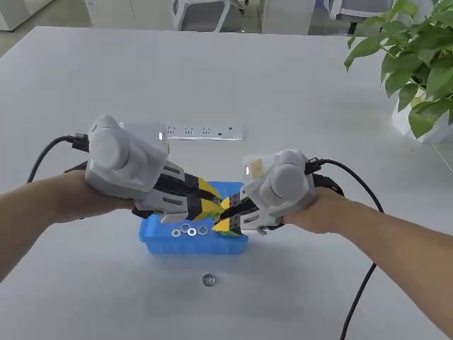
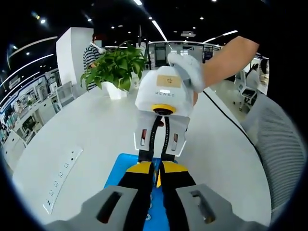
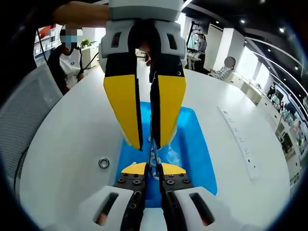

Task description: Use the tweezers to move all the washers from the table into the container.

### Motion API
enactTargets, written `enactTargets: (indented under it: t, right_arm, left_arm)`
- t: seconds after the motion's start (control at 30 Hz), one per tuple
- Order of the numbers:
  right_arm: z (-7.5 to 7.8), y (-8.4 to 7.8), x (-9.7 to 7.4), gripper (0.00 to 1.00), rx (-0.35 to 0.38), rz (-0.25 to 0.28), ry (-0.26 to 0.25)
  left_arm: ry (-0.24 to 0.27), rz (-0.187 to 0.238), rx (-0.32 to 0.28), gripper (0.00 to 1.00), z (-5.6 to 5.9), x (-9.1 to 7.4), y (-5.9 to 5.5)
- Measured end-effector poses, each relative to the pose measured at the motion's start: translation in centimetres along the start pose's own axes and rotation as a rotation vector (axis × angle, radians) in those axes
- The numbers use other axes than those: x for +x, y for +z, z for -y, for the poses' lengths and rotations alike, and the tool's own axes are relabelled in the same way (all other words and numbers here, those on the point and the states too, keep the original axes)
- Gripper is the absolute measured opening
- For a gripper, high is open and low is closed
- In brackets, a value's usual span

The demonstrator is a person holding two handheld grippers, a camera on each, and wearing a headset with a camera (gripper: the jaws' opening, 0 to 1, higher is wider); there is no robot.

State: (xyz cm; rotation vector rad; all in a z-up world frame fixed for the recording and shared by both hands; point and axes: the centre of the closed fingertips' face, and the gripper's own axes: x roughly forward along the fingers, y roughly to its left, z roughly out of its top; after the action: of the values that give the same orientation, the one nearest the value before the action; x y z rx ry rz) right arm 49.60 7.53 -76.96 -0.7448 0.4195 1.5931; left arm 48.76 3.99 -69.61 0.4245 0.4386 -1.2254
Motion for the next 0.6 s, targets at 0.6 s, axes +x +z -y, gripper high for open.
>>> enactTargets:
  t: [0.6]
  right_arm:
    - [-0.40, 0.17, 0.10, 0.12, -0.033, -0.021, 0.013]
  left_arm:
    - [-0.013, -0.020, 0.033, 0.06, -0.06, -0.24, -0.11]
